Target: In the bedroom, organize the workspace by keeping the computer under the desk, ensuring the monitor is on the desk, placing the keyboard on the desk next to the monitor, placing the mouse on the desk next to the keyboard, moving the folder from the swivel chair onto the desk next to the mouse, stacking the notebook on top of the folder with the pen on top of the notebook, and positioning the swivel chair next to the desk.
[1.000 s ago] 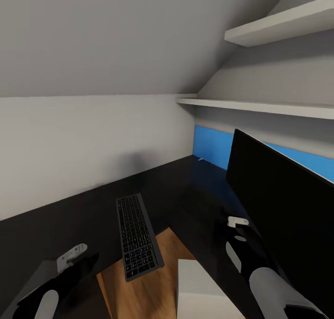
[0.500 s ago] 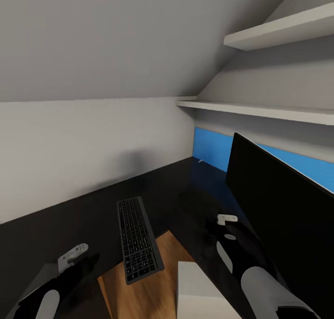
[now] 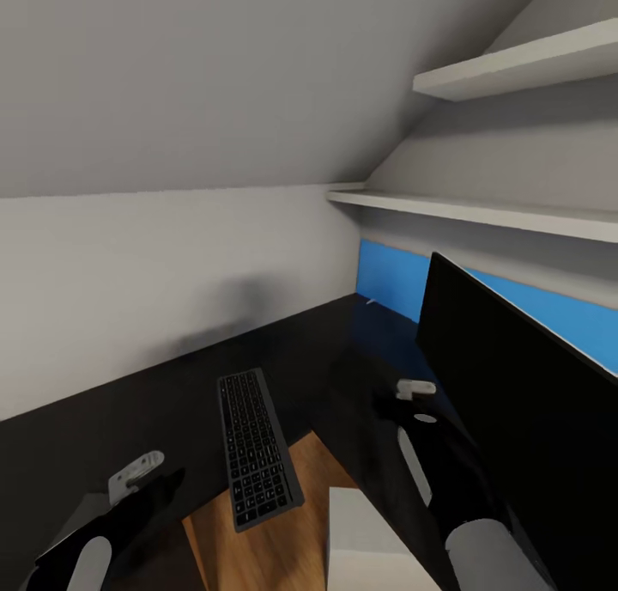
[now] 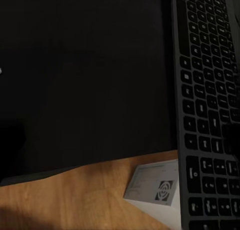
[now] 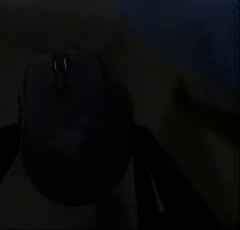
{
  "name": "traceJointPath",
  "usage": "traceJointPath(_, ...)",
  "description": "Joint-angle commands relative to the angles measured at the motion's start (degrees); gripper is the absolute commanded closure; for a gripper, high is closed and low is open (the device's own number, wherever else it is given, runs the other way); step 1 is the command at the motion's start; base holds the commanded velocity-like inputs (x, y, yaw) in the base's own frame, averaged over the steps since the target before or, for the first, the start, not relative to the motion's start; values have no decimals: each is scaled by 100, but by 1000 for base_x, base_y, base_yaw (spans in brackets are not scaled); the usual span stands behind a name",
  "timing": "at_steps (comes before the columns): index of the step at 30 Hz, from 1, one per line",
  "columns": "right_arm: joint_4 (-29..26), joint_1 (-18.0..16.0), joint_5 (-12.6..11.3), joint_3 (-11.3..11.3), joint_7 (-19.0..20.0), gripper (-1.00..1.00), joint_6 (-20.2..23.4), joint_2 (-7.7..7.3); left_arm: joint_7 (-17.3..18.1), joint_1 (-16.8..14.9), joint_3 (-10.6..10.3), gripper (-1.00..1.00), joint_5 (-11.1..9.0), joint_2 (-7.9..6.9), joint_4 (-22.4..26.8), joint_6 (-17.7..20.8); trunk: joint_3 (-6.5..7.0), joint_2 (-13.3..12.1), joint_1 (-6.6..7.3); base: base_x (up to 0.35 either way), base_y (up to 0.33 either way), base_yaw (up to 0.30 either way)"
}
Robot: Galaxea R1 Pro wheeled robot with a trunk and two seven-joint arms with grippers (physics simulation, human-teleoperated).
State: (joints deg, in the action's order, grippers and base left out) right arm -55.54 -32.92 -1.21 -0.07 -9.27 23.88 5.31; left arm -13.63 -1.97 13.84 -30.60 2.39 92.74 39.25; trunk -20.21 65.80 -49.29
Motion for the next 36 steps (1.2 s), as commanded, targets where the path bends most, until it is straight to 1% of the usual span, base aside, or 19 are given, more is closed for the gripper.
traceJointPath(1, -423, 223, -42, 8, -38, 100, 124, 11, -43, -5, 3, -100, -61, 5, 8, 26, 11, -37, 22, 0, 0, 0)
traceJointPath(2, -796, 451, -47, 16, -36, 100, 189, 30, -43, -5, 0, -100, -61, 6, 8, 25, 29, -77, 44, 0, 0, 0)
traceJointPath(3, -967, 562, -49, 19, -35, 100, 213, 45, -43, -5, 0, -100, -61, 6, 8, 24, 47, -117, 66, 0, 0, 0)
traceJointPath(4, -1385, 842, -52, 31, -36, 100, 264, 106, -43, -5, -2, -100, -61, 7, 8, 27, 65, -158, 88, 0, 0, 0)
traceJointPath(5, -1575, 961, -53, 57, -37, 100, 302, 148, -43, -5, -3, -100, -61, 7, 8, 27, 83, -198, 110, 0, 0, 0)
traceJointPath(6, -1643, 1004, -52, 78, -37, 100, 331, 163, -43, -5, -3, -100, -61, 7, 8, 27, 101, -238, 132, 0, 0, 0)
traceJointPath(8, -1809, 1107, -48, 194, -39, 100, 448, 200, -43, -5, -4, -100, -61, 7, 8, 29, 137, -318, 176, 0, 0, 0)
traceJointPath(13, -1916, 1170, -54, 347, -44, 100, 535, 236, -43, -5, -4, -100, -61, 7, 8, 30, 227, -518, 286, 0, 0, 0)
traceJointPath(14, -1927, 1177, -54, 476, -52, 100, 551, 250, -43, -5, -4, -100, -61, 8, 8, 30, 245, -559, 308, 0, 0, 0)
traceJointPath(16, -1932, 1180, -55, 595, -54, 100, 553, 255, -43, -5, -4, -100, -61, 8, 8, 30, 281, -639, 352, 0, 0, 0)
traceJointPath(19, -1940, 1181, -60, 689, -56, 100, 545, 259, -43, -5, -4, -100, -61, 6, 8, 30, 335, -759, 417, 0, 0, 0)
traceJointPath(20, -1943, 1182, -68, 706, -56, 100, 546, 259, -43, -5, -4, -100, -61, 6, 8, 30, 353, -799, 439, 0, 0, 0)
traceJointPath(25, -1961, 1182, -81, 737, -66, 100, 512, 260, -26, -5, -4, -100, -61, -10, 8, 31, 353, -799, 439, 0, 0, 215)
traceJointPath(31, -1964, 1182, -81, 752, -66, 100, 514, 260, -26, -5, -4, -100, -61, -10, 8, 30, 353, -799, 439, 0, 0, 25)
traceJointPath(36, -1969, 1182, -78, 817, -63, 100, 510, 256, -26, -5, -3, -100, -61, -11, 8, 30, 353, -799, 439, 0, 0, 15)
